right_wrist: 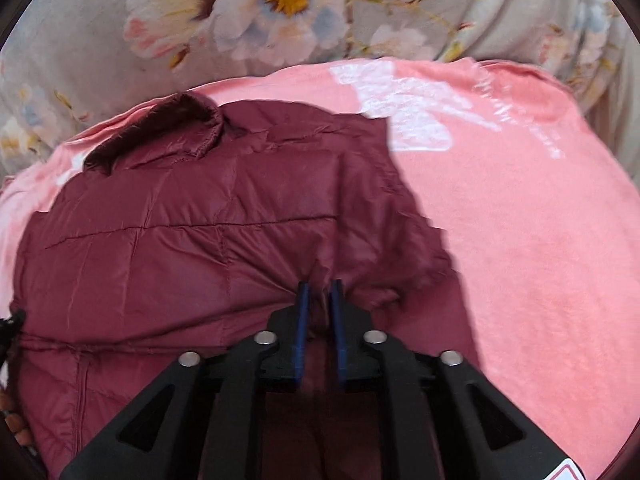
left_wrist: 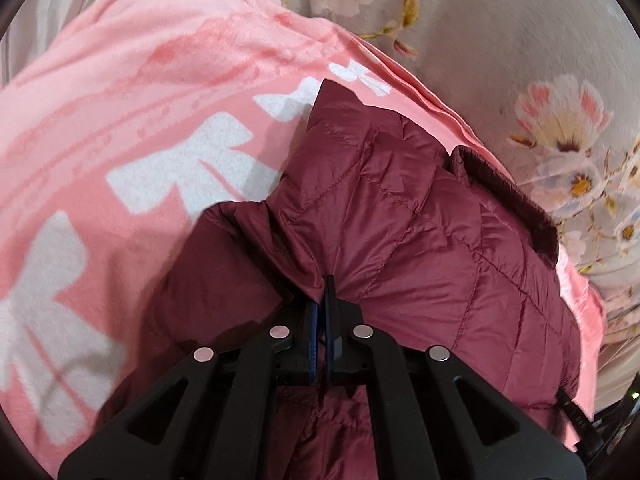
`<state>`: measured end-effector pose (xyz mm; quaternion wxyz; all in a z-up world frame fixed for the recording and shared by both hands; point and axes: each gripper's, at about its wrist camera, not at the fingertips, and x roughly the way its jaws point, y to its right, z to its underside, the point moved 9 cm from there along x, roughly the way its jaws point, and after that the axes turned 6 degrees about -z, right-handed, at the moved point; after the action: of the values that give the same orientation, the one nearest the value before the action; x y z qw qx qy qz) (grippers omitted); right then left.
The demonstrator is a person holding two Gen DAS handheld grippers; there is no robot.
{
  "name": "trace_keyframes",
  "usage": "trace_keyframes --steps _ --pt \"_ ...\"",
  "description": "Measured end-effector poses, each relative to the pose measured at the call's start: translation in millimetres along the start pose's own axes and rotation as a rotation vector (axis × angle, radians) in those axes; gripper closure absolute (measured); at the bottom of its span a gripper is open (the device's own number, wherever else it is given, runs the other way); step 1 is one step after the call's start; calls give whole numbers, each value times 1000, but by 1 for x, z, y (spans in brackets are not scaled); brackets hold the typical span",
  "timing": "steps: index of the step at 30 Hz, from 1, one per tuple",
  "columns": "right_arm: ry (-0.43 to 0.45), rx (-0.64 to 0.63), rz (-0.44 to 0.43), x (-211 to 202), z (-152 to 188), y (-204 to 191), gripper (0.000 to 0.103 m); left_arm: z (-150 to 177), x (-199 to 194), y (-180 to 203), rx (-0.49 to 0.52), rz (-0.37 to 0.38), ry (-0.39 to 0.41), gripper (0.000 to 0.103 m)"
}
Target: Fold large clothes
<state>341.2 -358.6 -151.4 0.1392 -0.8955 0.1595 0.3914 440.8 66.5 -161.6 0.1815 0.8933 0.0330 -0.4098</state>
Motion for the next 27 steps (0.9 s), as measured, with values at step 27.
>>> trace_keyframes --steps 27 --pt "-118 -160 -318 7 52 -162 100 38 0 65 201 -41 -27 99"
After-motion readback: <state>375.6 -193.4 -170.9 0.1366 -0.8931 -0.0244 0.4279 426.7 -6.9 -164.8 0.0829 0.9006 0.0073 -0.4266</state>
